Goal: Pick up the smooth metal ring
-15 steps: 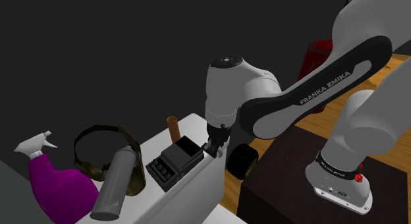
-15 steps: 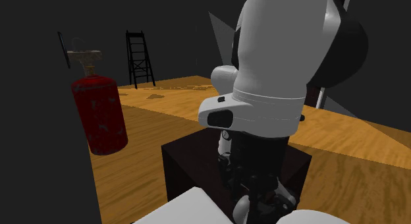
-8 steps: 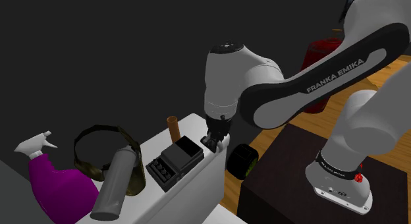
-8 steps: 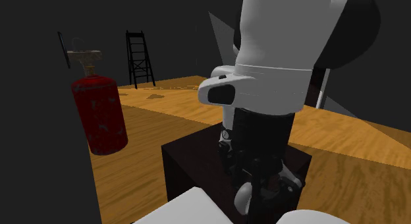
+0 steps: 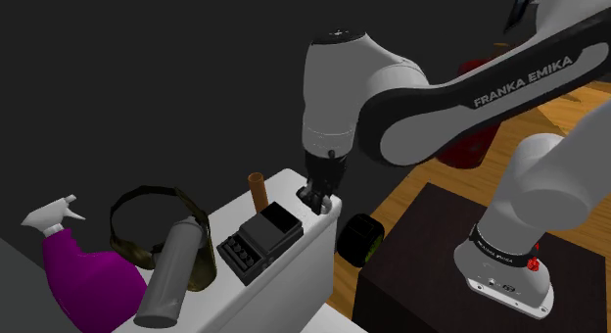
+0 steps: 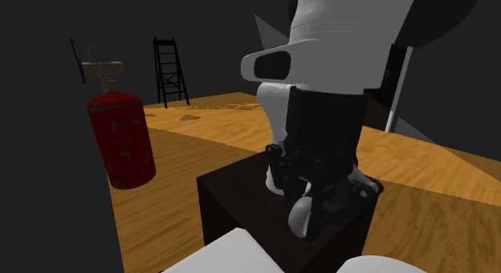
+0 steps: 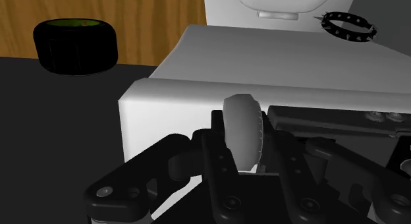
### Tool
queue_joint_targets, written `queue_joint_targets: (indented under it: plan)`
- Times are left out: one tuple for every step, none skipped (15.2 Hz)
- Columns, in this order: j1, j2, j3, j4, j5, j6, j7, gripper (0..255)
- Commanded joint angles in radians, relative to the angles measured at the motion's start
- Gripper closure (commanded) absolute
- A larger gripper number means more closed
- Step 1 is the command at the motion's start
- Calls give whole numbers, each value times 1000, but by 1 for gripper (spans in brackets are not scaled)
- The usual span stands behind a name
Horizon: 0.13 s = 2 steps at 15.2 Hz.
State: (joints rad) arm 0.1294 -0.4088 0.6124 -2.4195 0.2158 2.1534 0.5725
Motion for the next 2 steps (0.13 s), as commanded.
queue_joint_targets:
  plan:
    - [0,-7,-6,10,1,-18,-4,255]
    - [0,-7,-6,10,1,-18,-4,255]
